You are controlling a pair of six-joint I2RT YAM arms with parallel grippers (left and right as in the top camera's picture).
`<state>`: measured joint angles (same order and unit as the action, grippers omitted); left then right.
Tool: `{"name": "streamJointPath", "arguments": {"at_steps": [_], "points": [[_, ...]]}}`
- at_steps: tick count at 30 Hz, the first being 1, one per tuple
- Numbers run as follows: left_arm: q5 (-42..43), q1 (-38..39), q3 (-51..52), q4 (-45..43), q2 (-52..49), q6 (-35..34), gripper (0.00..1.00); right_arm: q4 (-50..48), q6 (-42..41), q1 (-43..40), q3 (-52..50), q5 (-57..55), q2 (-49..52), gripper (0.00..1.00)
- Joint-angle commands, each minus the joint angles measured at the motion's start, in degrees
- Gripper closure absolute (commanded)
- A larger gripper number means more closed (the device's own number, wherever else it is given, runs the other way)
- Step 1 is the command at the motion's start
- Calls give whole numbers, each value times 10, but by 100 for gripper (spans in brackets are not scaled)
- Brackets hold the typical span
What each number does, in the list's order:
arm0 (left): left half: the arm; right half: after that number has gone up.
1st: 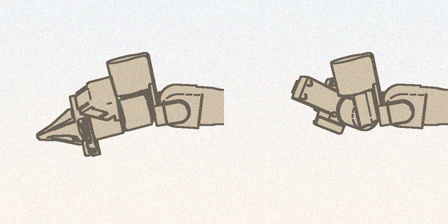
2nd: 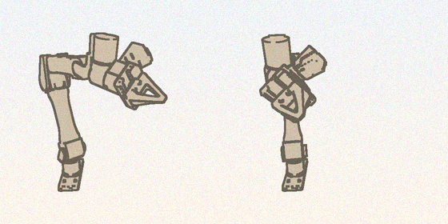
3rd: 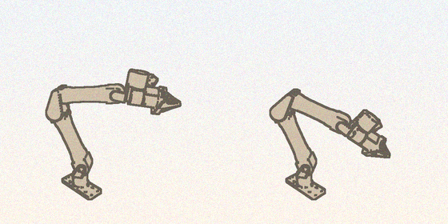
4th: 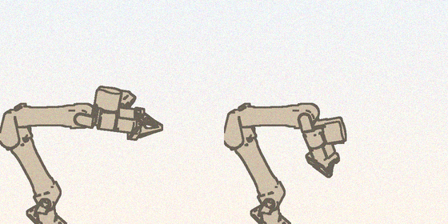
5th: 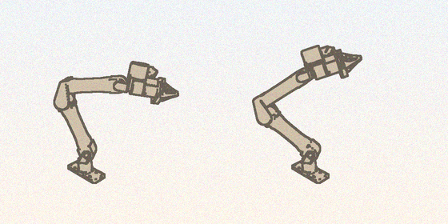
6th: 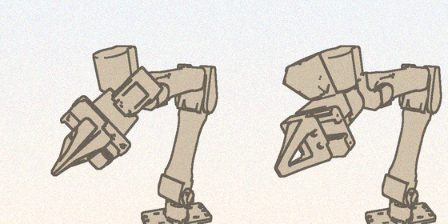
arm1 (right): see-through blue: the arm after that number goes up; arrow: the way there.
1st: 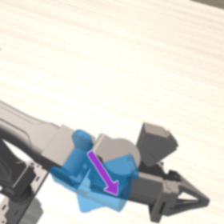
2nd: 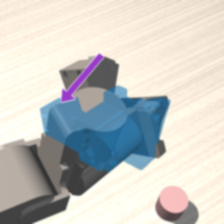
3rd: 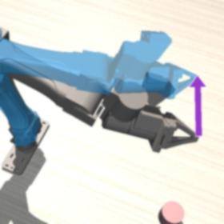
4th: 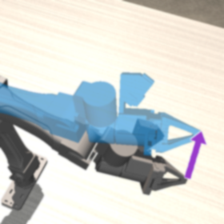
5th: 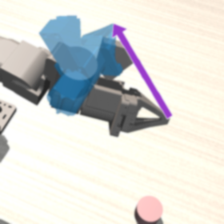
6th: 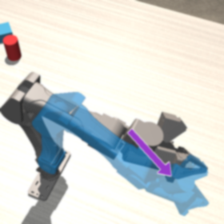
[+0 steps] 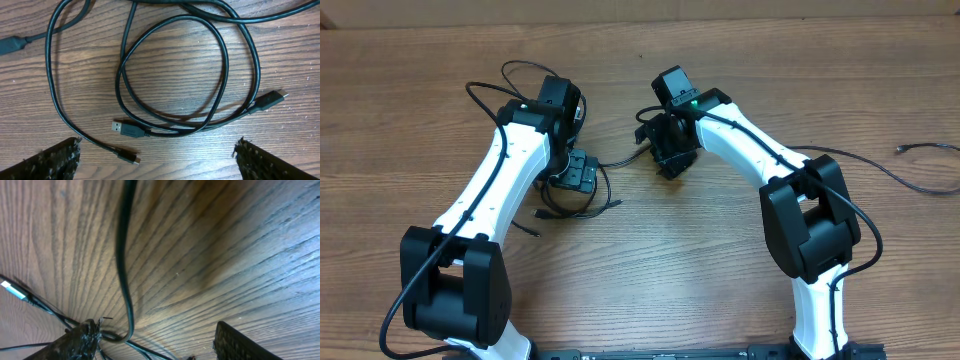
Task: Untangle cables
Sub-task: 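Move the right gripper down toward the cable loops beside the left gripper, then grasp a black cable strand near the left gripper with the right gripper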
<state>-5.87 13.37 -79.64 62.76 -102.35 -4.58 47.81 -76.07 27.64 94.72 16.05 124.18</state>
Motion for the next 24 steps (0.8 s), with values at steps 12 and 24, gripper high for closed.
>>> {"name": "streamJointPath", "arguments": {"at_steps": [12,24], "points": [[-5,-2,4,14,5,-12,0,-71,43,4,-6,7,37,22],[-5,-2,4,16,5,-12,0,-88,59,4,-6,-1,39,76]]}}
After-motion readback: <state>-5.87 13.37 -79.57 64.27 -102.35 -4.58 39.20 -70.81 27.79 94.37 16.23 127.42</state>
